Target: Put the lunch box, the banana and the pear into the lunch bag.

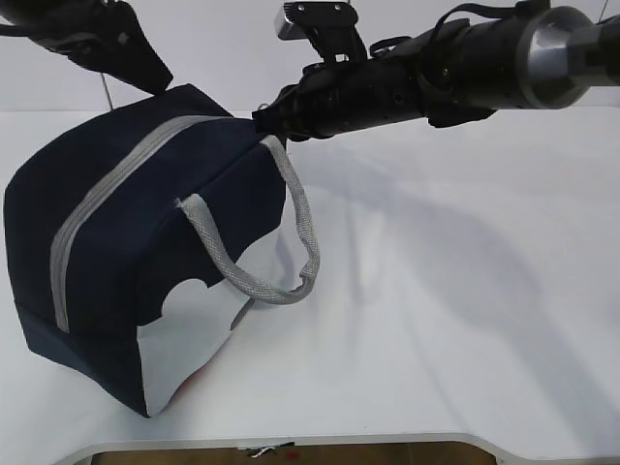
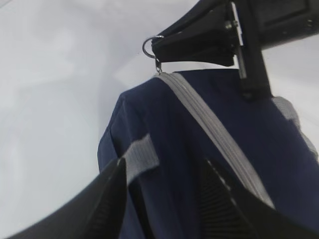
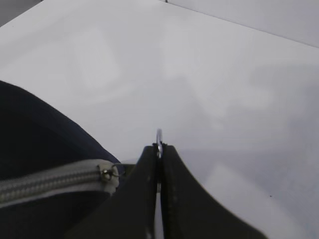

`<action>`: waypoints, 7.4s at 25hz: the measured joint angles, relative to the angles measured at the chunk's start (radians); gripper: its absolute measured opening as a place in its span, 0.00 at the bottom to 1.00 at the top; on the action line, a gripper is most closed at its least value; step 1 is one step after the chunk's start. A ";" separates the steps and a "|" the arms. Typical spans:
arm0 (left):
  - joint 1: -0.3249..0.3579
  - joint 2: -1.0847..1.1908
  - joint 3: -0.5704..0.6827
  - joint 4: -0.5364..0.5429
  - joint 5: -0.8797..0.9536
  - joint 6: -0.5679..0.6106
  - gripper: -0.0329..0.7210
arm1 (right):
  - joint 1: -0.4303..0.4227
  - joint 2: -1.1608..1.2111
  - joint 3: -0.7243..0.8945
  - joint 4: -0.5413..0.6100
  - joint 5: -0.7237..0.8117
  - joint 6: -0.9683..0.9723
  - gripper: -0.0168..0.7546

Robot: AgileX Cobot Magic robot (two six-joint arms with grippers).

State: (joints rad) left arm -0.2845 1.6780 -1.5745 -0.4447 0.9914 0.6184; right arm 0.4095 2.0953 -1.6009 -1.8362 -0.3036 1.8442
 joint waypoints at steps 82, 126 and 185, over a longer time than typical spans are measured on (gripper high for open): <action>0.000 0.135 -0.150 0.006 0.140 0.041 0.07 | -0.049 0.019 -0.003 0.000 0.032 0.021 0.53; 0.010 0.135 -0.152 0.013 0.029 0.004 0.89 | -0.049 -0.362 0.142 0.000 -0.103 -0.458 0.57; -0.010 -0.470 0.205 0.248 0.260 -0.460 0.68 | 0.093 -0.713 0.662 0.085 0.396 -0.850 0.57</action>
State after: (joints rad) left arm -0.2946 1.2076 -1.3691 -0.1963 1.2515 0.1585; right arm 0.5025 1.3823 -0.9390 -1.7512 0.0929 0.9942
